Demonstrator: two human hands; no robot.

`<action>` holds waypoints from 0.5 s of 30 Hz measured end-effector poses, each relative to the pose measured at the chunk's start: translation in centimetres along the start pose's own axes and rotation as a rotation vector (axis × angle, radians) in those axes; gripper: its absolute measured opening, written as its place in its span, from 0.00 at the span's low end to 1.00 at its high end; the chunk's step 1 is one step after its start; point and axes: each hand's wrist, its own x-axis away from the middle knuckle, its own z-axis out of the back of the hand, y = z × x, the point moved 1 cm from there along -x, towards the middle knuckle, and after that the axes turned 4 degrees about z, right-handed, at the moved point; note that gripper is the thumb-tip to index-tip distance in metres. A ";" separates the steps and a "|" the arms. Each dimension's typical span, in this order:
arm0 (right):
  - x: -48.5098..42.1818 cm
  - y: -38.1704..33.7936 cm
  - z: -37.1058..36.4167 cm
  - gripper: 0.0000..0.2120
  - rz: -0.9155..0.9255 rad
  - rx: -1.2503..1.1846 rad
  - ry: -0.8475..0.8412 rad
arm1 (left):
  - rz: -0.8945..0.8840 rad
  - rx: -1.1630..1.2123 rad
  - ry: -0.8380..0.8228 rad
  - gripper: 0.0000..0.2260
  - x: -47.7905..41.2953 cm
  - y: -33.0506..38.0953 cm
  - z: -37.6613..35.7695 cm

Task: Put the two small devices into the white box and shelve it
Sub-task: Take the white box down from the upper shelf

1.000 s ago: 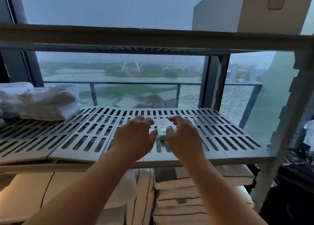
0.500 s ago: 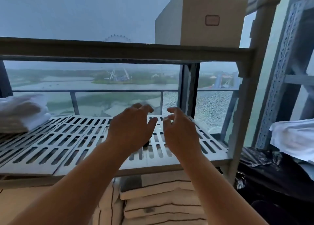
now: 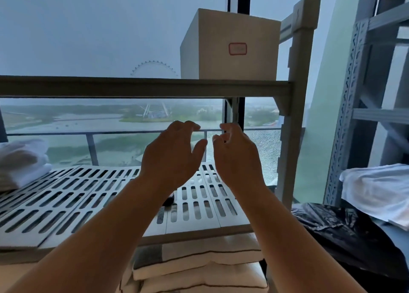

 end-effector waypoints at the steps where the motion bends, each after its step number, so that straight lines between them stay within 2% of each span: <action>1: -0.4 -0.1 0.2 0.16 0.004 -0.007 0.020 | 0.002 0.016 0.010 0.19 -0.4 0.2 0.1; 9: -3.2 -2.2 1.8 0.15 0.007 -0.024 0.206 | -0.025 0.116 0.172 0.20 -3.3 0.2 2.0; 15: -4.7 -3.2 1.8 0.14 0.024 -0.003 0.282 | -0.092 0.158 0.205 0.20 -5.1 0.2 2.0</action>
